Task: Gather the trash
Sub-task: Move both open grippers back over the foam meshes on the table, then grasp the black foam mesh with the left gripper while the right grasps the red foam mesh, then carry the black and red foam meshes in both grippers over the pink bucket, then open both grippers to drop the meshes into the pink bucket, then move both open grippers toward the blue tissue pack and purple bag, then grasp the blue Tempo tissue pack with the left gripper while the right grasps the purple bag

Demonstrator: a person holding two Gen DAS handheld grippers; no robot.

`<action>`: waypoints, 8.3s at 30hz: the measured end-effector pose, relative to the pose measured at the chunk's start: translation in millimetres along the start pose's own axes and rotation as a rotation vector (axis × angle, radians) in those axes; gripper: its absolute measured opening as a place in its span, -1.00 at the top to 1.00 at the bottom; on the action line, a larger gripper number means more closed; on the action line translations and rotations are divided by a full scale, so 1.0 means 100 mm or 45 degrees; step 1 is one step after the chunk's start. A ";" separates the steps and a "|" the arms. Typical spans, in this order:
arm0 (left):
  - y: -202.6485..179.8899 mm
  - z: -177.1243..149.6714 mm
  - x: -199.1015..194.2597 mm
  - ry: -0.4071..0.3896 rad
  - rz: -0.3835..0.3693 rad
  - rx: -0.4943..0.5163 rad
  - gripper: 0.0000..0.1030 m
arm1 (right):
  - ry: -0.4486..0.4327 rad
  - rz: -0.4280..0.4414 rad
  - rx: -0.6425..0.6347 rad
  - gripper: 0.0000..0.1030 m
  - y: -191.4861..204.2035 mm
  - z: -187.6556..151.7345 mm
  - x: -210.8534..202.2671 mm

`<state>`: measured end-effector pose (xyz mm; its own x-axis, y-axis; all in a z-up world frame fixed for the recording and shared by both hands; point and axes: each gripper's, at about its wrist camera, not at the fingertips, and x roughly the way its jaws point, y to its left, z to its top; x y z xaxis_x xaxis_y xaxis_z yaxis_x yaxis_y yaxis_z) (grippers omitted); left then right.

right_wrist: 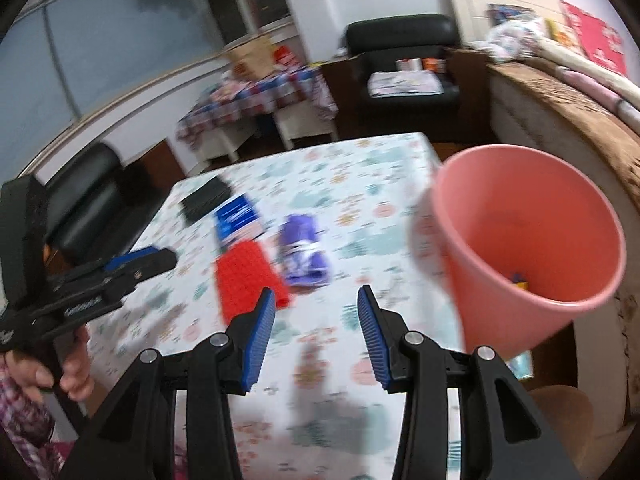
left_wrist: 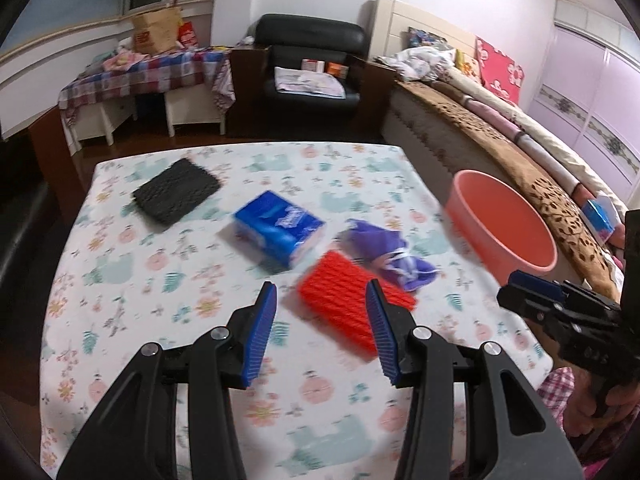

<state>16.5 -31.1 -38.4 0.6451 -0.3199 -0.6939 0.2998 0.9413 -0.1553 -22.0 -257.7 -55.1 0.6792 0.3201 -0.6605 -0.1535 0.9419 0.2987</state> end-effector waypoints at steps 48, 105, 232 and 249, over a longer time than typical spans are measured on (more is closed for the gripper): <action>1.41 0.60 0.46 -0.052 0.296 -0.151 0.83 | 0.214 -0.004 -0.243 0.72 0.75 0.14 1.17; -0.53 0.49 -0.25 -0.233 -0.022 -0.078 0.83 | -0.154 0.013 0.100 0.81 -0.15 0.19 -0.27; 0.38 0.69 0.99 0.236 0.131 -0.526 -0.15 | 0.083 -0.048 0.019 -0.20 0.04 0.31 0.88; 0.30 0.61 1.18 0.268 0.301 -0.489 -0.04 | 0.194 -0.031 0.014 -0.04 0.06 0.35 1.19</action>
<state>144.2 -47.0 -81.9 0.4965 -0.1016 -0.8621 -0.1436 0.9698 -0.1970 82.7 -217.8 -108.0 0.5655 0.3098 -0.7644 -0.1301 0.9487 0.2882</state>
